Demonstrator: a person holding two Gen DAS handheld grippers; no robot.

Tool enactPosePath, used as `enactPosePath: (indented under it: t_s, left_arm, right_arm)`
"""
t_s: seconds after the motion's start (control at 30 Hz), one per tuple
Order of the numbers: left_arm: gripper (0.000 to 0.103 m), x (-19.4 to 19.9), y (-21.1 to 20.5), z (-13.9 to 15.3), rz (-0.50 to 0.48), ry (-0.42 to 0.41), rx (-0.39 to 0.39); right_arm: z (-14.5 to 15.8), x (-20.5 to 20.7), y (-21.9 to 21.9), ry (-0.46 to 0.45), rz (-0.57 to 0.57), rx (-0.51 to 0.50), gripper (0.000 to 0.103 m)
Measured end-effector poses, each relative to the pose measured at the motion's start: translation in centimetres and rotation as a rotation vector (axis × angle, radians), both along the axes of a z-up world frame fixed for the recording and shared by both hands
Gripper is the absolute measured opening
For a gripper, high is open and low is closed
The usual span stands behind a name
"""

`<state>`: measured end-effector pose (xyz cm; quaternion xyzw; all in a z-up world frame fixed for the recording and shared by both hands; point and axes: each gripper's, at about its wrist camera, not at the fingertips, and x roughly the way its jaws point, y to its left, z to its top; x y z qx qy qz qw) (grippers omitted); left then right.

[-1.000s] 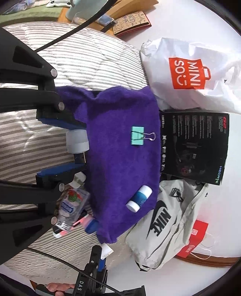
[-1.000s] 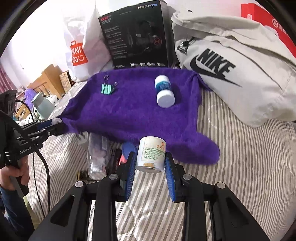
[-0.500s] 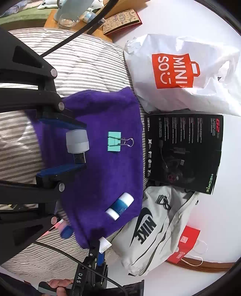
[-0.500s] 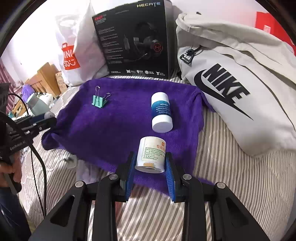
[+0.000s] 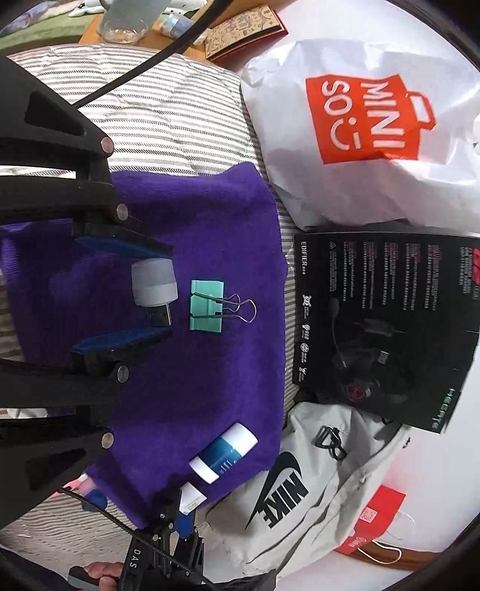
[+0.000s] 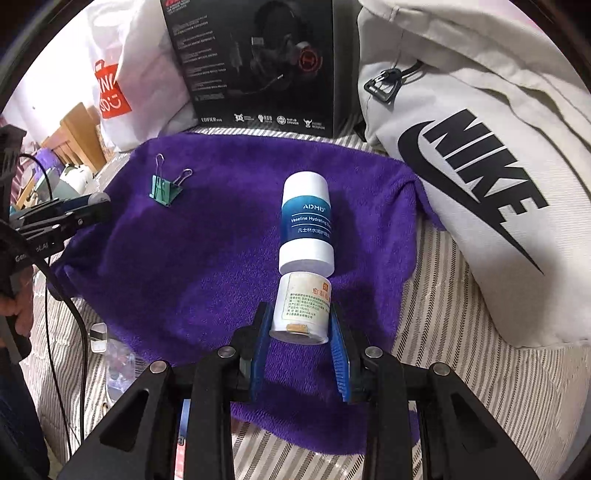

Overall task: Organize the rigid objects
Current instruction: 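Place the USB light on the towel with the left gripper while the right sets down the pill jar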

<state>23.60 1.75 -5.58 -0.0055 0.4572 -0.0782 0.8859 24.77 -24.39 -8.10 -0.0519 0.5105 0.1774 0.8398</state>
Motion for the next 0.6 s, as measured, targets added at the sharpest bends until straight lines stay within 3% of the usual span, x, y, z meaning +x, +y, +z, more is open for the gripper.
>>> enactPosePath:
  t_s: [0.6]
  left_arm:
    - [0.035, 3.2, -0.9, -2.9, -0.041, 0.081, 0.050]
  right_arm:
    - [-1.9, 0.7, 0.8, 0.015, 0.034, -0.044, 0.031]
